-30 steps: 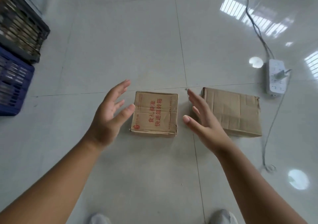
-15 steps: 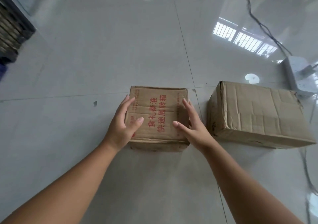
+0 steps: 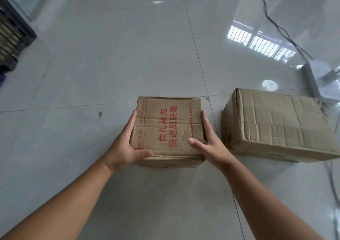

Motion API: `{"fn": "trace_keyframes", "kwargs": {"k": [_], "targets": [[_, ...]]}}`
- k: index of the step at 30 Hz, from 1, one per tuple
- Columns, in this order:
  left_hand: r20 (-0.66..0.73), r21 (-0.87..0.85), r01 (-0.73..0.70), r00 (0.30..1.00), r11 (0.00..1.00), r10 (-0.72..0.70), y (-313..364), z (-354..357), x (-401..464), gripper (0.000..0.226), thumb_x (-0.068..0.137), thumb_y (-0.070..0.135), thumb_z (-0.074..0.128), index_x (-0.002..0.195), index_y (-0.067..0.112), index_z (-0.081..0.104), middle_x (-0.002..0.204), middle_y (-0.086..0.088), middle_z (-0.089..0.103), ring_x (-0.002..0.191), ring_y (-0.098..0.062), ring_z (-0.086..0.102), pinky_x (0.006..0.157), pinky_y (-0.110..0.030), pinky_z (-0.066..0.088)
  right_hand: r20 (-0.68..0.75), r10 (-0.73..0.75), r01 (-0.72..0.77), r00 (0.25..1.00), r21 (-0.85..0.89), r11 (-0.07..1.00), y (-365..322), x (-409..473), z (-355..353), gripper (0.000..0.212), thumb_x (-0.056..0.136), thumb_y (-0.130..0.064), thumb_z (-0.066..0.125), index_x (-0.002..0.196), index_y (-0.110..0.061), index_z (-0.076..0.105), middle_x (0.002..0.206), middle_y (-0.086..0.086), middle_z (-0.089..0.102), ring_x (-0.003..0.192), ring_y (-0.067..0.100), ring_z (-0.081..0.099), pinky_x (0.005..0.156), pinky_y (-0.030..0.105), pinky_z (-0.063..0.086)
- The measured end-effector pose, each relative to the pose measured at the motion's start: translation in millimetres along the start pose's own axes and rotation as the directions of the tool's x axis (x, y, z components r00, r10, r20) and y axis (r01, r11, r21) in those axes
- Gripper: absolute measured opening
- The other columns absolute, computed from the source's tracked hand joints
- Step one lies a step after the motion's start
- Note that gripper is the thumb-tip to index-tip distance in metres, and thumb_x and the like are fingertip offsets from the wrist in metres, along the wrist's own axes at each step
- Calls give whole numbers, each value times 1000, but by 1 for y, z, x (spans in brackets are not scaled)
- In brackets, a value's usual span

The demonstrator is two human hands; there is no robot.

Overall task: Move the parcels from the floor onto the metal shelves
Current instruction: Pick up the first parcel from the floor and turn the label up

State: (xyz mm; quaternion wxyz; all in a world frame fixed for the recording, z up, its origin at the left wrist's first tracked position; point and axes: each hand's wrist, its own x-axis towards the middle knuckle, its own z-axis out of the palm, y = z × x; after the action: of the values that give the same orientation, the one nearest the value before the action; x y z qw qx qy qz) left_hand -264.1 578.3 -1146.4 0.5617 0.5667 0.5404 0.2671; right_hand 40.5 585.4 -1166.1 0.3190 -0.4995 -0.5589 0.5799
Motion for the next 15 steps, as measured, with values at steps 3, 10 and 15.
{"fn": "trace_keyframes", "kwargs": {"k": [3,10,15], "targets": [[79,41,18,997,999,-22,-7,-8,-4,160,49,44,102,166,46,-8,156,43,25,135,35,37,122,-15,36,79,-26,27,997,-11,1000,3,-3,-4,143,66,-73,85,168,-37,-8,160,-42,22,148,-25,29,117,5,30],[96,165,34,994,986,-50,-19,-13,-5,165,58,23,106,162,54,-18,155,47,16,142,29,28,120,-12,29,227,-59,75,972,-62,995,3,-9,-14,153,59,-71,89,163,-37,-18,172,-29,2,160,-13,13,129,16,17],[76,110,13,997,994,-22,-22,-9,-8,166,44,58,103,162,53,-14,160,44,16,142,33,29,116,-2,30,293,-83,121,952,-114,986,12,-15,-16,162,62,-66,89,163,-20,-28,176,-29,-6,163,-6,9,131,19,13]]}}
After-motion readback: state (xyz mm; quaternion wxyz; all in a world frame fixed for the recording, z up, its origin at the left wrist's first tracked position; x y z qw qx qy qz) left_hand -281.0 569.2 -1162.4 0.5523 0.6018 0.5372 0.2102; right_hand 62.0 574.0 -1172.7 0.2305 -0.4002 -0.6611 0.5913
